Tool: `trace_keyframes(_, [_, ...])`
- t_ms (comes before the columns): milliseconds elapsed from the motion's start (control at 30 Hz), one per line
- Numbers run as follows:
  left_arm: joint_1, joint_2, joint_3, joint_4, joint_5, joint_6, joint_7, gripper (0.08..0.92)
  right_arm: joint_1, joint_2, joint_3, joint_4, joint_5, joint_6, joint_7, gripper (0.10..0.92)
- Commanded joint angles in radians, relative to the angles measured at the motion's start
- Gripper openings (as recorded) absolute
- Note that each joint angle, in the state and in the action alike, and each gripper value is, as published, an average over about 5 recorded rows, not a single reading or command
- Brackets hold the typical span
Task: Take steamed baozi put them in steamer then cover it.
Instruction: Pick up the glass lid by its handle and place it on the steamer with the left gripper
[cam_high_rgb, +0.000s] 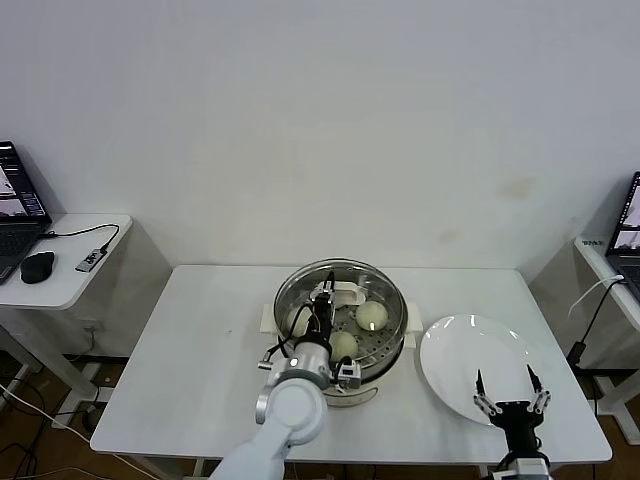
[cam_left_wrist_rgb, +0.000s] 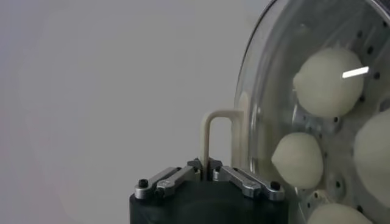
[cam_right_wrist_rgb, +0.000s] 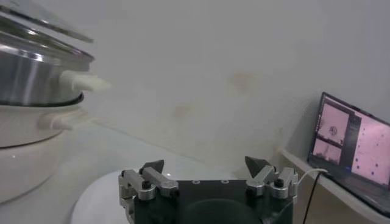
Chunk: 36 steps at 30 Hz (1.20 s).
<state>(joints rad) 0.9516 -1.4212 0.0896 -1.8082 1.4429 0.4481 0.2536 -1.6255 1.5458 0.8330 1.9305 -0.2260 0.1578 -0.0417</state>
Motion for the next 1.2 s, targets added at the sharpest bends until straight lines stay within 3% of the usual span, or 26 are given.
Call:
trace_keyframes(33, [0.0,-0.016,0.004,0.033,0.015,-0.002,-0.006,0.139,-0.002,0.002,-0.001,-0.005,-0.002,0.002,0.0,0.823])
trace_keyframes(767, [0.032,-0.032,-0.003,0.016,0.016,-0.011,-0.028,0.142,-0.003,-0.002,-0.005,-0.009,-0.001,0.007,-0.001,0.823])
trace_keyframes(1000, [0.092,-0.01,-0.005,-0.08,-0.008,-0.013,-0.055,0.3,-0.004,0.0,-0.008,-0.009,-0.005,0.008,-0.001,0.823])
trace_keyframes(1200, [0.218,0.073,-0.007,-0.26,-0.085,-0.018,-0.095,0.473,-0.007,0.002,-0.009,-0.009,-0.008,0.009,0.0,0.823])
